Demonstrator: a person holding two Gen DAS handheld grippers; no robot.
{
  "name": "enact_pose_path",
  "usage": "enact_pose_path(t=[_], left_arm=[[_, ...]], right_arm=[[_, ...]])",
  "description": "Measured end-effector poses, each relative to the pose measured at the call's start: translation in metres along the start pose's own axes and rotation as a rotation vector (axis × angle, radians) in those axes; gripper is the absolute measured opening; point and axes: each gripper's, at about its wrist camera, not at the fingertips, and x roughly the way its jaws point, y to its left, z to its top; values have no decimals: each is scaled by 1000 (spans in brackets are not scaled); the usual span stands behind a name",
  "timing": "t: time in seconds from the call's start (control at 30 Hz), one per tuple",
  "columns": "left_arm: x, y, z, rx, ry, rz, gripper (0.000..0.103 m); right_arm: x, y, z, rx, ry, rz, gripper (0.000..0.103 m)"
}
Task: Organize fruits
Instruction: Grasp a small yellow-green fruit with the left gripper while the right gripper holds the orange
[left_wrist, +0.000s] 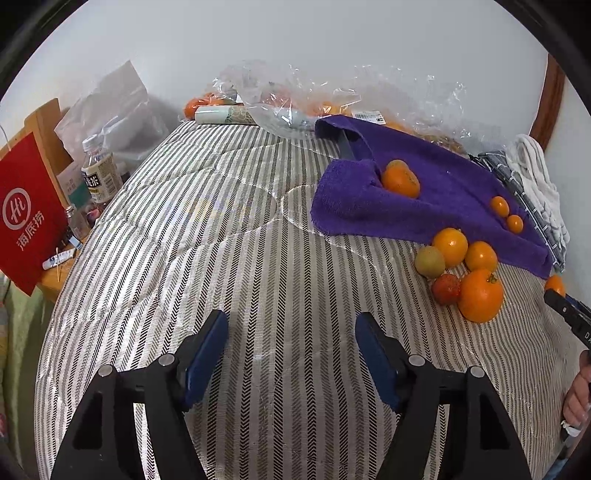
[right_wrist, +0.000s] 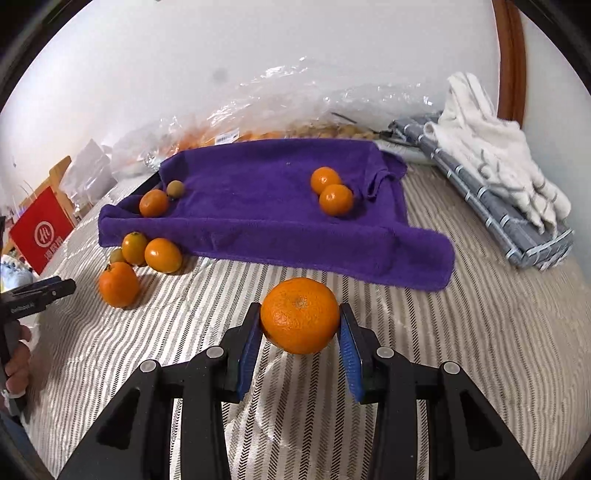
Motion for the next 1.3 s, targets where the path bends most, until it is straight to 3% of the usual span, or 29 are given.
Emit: enact_pose_path(t=[0.27,0.53,0.73,0.83,1.07,1.13,1.3], left_arm=[[4,-13,0,55,15,64,69],[3,-43,-6,133,11,57,70],[6,-45,-1,128,14,53,69],[10,-52,5,152,18,38,61],[19,-79,21,219,5,-14,56],[24,-85,22,231,15,-27,46],[28,-91,27,228,4,-78,44]], right_arm=[[1,-7,1,39,3,32,40],[2,-6,0,48,12,53,40],[2,-7,0,56,9,74,40],[3,-6,0,52,13,72,40],[2,-9,-1,65,9,77,40],[2,-10,-1,73,9,75,40],[3,-10,0,71,14,84,40]])
